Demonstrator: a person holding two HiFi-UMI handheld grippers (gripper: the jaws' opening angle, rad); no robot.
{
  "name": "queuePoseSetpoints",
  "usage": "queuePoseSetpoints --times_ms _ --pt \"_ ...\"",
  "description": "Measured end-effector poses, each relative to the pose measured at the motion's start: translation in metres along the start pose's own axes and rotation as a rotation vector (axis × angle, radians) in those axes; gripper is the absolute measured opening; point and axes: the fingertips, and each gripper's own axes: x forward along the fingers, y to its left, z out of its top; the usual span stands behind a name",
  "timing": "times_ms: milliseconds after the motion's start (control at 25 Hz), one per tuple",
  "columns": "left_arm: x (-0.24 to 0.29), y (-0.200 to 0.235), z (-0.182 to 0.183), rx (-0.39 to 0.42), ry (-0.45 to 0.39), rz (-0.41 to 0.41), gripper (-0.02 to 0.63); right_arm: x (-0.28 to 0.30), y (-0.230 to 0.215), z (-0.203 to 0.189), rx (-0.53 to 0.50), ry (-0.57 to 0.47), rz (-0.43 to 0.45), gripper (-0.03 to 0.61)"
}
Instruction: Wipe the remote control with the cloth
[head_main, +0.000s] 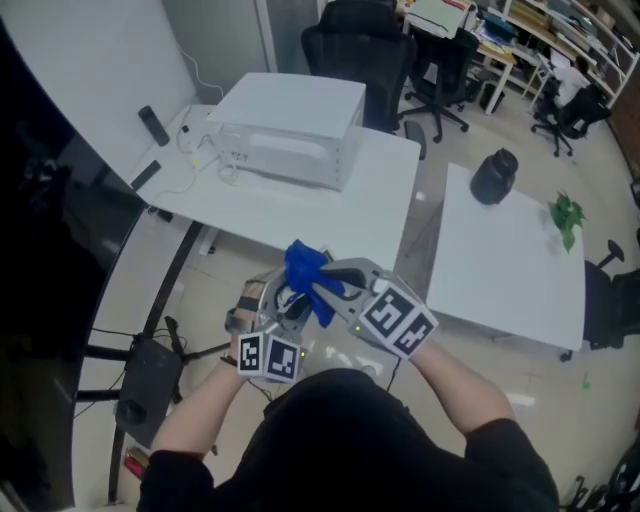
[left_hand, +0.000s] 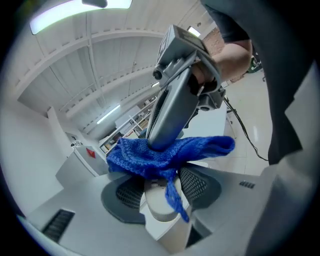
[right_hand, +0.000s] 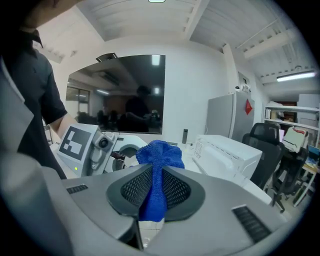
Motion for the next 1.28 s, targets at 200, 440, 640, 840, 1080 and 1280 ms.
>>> queuePoseSetpoints --times_ms 200,440,640,840,1080,1280 --pt "-0.01 0.002 0.004 -0.031 -0.03 -0.002 0.199 -0.004 -0.033 -0.008 0.028 0.014 -0.078 0.057" --pt "-0.015 0.026 0.004 -0.611 -0.18 -0.039 0.199 -0.026 -0.052 0.016 0.04 -0.103 -0.134 0.057" --pt "-0.013 0.075 -0.026 -1.717 -0.587 -0.127 0.199 -0.058 -0.045 0.054 0.118 -0.38 -0.1 0.057" --pt "-0.012 0.089 -0.034 -2.045 -0.835 -0.132 0.199 -0.027 -0.007 0.025 0.148 -0.324 -0.04 0.057" --pt "-0.016 0.086 -0.023 -2.077 -0.902 -0.192 0.199 0.004 0.016 0.009 0.098 -0.283 -0.001 0.057" --pt "-0.021 0.076 -0.01 -2.063 -0.881 -0.266 0.199 -0.002 0.0 0.012 0.107 -0.302 -0.046 0.057"
